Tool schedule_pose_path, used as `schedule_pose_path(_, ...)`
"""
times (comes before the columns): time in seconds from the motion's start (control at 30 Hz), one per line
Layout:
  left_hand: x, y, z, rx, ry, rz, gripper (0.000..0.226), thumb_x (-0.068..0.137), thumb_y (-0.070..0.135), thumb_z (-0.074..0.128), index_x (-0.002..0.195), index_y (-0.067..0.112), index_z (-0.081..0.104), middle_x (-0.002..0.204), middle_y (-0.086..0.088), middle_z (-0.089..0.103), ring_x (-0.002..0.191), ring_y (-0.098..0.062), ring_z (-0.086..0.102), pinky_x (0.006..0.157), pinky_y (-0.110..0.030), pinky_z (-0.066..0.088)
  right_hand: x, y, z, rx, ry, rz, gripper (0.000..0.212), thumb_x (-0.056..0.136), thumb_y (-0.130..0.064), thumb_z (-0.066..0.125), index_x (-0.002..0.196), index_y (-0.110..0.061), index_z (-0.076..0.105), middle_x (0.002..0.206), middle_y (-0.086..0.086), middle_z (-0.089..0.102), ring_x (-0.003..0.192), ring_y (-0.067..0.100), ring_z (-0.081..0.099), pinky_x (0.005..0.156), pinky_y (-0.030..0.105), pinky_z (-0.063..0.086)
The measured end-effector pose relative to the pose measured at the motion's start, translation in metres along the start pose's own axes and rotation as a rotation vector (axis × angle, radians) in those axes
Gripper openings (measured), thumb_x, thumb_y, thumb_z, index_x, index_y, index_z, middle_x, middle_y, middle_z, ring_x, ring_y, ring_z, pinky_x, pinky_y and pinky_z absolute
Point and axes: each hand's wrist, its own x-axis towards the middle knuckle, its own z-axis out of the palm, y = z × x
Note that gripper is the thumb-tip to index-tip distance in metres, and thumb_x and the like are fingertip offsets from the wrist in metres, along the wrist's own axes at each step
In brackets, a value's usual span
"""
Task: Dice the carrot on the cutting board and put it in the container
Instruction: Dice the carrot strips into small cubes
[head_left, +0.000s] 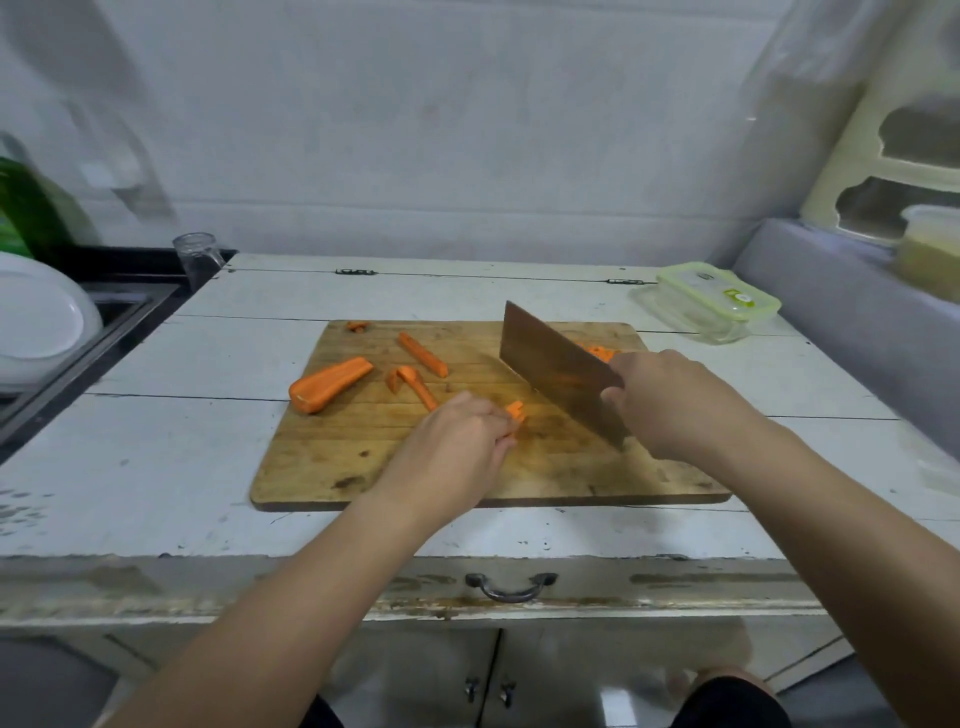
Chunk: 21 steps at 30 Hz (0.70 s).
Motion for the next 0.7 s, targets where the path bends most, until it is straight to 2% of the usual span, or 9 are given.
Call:
schedule_pose_path(0.07,0.002,0.0,0.0,0.003,-0.001,-0.004,0.03,0.103,0.026,0.059,0.128,0.016,0.071,0.124,0.003,0.069,0.117,-0.015,0.054,0.1,-0.038,0.05,-0.004,0.003,-0.001,0.038,0.001,0.008,0.017,0.102,-0.031,0.046,0.086,-0.025,0.047,0.082,0.001,0.053,0.069,0.022,0.051,0.055,0.032,0.032)
schedule_pose_path(0.2,0.002,0.001,0.0,-0.006,0.011,0.014,0.03,0.102,0.024,0.06,0.129,0.016,0.071,0.124,0.003,0.069,0.116,-0.014,0.053,0.102,-0.035,0.05,-0.014,-0.001,-0.004,0.03,0.013,-0.044,0.027,0.103,-0.032,0.045,0.077,-0.029,0.04,0.077,-0.004,0.048,0.068,0.018,0.047,0.052,0.03,0.03)
schedule_pose_path(0.3,-0.001,0.001,0.001,0.001,0.027,0.021,0.03,0.102,0.023,0.06,0.129,0.017,0.071,0.123,0.004,0.069,0.114,-0.013,0.054,0.101,-0.032,0.049,-0.013,-0.007,-0.004,0.013,0.014,-0.082,0.019,0.104,-0.034,0.044,0.086,-0.028,0.046,0.078,-0.003,0.047,0.068,0.014,0.043,0.054,0.03,0.033)
schedule_pose_path(0.43,-0.001,0.001,0.001,-0.009,0.025,0.02,0.031,0.103,0.024,0.057,0.13,0.017,0.07,0.125,0.005,0.067,0.116,-0.012,0.051,0.102,-0.031,0.047,-0.007,-0.013,0.001,-0.02,0.016,-0.089,0.011,0.104,-0.035,0.043,0.095,-0.029,0.046,0.087,0.001,0.052,0.081,0.026,0.053,0.069,0.038,0.048)
schedule_pose_path(0.57,-0.001,0.001,0.003,-0.009,0.032,0.02,0.03,0.103,0.023,0.058,0.128,0.016,0.071,0.123,0.004,0.067,0.115,-0.012,0.051,0.099,-0.031,0.049,-0.005,-0.012,0.004,-0.069,0.028,-0.103,0.018,0.105,-0.032,0.043,0.108,-0.021,0.056,0.093,0.006,0.059,0.081,0.029,0.053,0.068,0.036,0.043)
schedule_pose_path(0.7,-0.001,0.0,0.003,-0.022,0.049,0.022,0.029,0.101,0.022,0.059,0.126,0.017,0.072,0.122,0.006,0.067,0.117,-0.011,0.052,0.101,-0.03,0.048,-0.012,-0.018,0.001,-0.079,-0.033,-0.154,0.013,0.106,-0.032,0.041,0.097,-0.025,0.048,0.094,0.005,0.061,0.087,0.03,0.059,0.069,0.037,0.045)
